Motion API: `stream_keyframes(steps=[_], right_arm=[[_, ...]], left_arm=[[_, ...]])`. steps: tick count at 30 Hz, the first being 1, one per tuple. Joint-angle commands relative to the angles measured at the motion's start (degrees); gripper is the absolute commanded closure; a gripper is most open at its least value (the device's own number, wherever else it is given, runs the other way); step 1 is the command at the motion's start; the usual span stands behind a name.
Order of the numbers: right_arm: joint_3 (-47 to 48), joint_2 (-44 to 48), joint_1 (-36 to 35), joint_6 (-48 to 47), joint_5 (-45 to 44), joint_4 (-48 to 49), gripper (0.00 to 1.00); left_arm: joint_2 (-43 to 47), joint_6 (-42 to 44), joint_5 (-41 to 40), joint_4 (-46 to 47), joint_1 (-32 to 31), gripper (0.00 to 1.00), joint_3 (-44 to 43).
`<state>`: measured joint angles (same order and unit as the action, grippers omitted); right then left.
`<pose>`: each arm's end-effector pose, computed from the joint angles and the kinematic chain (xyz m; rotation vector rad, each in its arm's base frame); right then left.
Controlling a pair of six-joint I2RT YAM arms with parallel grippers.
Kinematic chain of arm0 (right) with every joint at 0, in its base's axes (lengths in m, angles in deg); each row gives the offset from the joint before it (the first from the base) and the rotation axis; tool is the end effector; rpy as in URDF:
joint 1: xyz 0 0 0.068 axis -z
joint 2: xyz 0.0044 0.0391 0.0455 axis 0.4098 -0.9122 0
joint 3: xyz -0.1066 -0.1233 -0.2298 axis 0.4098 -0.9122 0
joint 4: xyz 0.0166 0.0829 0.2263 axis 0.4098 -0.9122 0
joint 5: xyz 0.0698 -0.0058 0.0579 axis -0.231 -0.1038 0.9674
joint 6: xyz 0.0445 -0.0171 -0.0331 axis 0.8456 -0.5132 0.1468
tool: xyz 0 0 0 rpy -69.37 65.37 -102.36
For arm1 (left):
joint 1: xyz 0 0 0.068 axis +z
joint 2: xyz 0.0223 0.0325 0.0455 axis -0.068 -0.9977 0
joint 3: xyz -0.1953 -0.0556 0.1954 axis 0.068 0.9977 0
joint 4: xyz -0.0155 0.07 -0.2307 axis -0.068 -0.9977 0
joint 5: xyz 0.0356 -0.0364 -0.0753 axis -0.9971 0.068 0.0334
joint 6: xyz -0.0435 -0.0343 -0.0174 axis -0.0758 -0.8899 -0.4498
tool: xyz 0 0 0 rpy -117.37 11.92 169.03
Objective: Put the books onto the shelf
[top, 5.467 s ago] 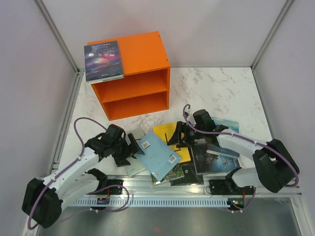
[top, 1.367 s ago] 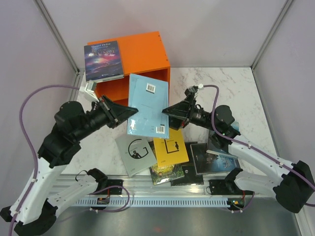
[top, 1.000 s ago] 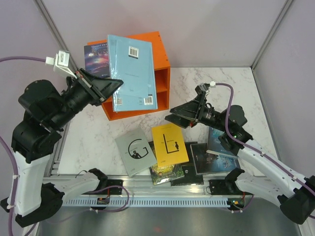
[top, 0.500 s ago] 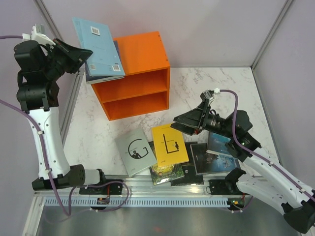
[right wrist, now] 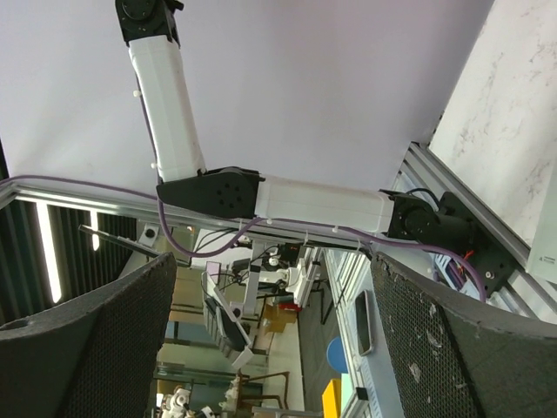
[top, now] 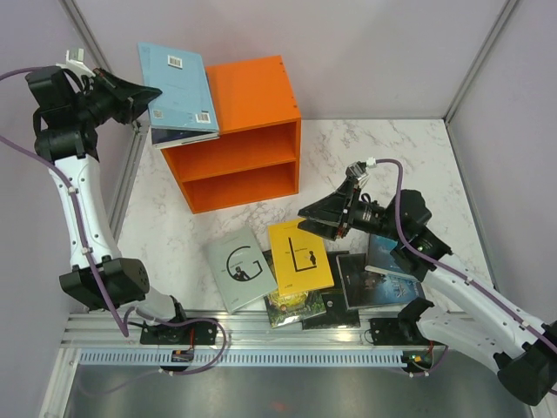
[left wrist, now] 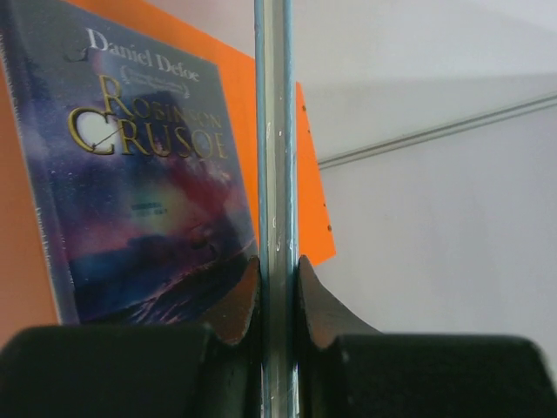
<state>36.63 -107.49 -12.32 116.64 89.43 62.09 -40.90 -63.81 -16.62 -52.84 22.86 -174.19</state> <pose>0.1326 0.1278 0.3624 0.1071 1.8950 1.9928 0.2802 0.0644 0.5094 -0.4507 1.7791 -1.0800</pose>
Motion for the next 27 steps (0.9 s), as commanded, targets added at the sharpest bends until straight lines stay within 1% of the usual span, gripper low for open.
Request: stream_keyframes(steps=[1, 6, 10, 11, 13, 14, 15, 19, 20, 22, 23, 24, 25, 26, 27], right_arm=[[1.9, -1.4, 0.3, -1.7, 1.3, 0.4, 0.05], [2.2, -2.6, 0.7, -2.1, 1.5, 0.5, 0.05], [2.0, -4.0, 1.1, -2.0, 1.9, 1.2, 0.05], [1.9, -4.3, 1.1, -2.0, 2.0, 1.4, 0.06], [2.0, -4.9, 1.3, -2.1, 2.2, 1.5, 0.05], [2.1, -5.0, 1.4, -2.1, 2.6, 1.6, 0.05], [2.3, -5.1, 1.4, -2.2, 2.7, 1.7, 0.05], [2.1, -5.6, 2.2, -2.2, 3.5, 1.6, 0.06], [2.0, -5.7, 2.2, -2.2, 3.6, 1.6, 0.06], [1.8, -5.7, 2.7, -2.3, 3.9, 1.6, 0.06], [1.8, -5.7, 2.8, -2.3, 4.0, 1.6, 0.06], [1.7, -5.7, 2.8, -2.4, 4.1, 1.6, 0.05], [1.7, -6.0, 3.0, -2.4, 4.1, 1.7, 0.06], [1.7, -6.2, 3.0, -2.5, 4.2, 1.7, 0.06], [1.6, -6.3, 3.1, -2.5, 4.5, 1.8, 0.06]], left_arm=[[-0.5, 4.5, 0.2, -1.0, 0.6, 0.98, -1.5], [-2.7, 8.0, -2.9, -5.4, 0.6, 0.98, -2.4], [-4.0, 11.5, -7.0, -9.1, 0.6, 0.98, -2.0], [-4.3, 12.1, -7.8, -9.7, 0.6, 0.94, -2.0], [-5.2, 13.7, -10.1, -10.9, 0.6, 0.87, -2.0], [-5.5, 14.0, -10.9, -11.6, 0.6, 0.80, -2.1], [-6.0, 14.3, -11.7, -12.1, 0.6, 0.78, -2.2], [-6.9, 15.8, -15.9, -13.6, 0.6, 0.57, -2.9], [-6.8, 15.9, -16.7, -14.2, 0.6, 0.42, -3.0], [-6.9, 16.6, -18.8, -14.8, 0.6, 0.31, -3.2], [-7.0, 16.7, -19.6, -15.3, 0.6, 0.23, -4.0], [-6.9, 16.7, -20.2, -15.9, 0.6, 0.20, -4.3], [-6.8, 16.7, -20.5, -16.0, 0.6, 0.10, -4.5], [-6.8, 16.7, -20.8, -16.3, 0.6, 0.06, -5.5], [-6.6, 16.7, -21.4, -17.0, 0.6, 0.05, -5.9]])
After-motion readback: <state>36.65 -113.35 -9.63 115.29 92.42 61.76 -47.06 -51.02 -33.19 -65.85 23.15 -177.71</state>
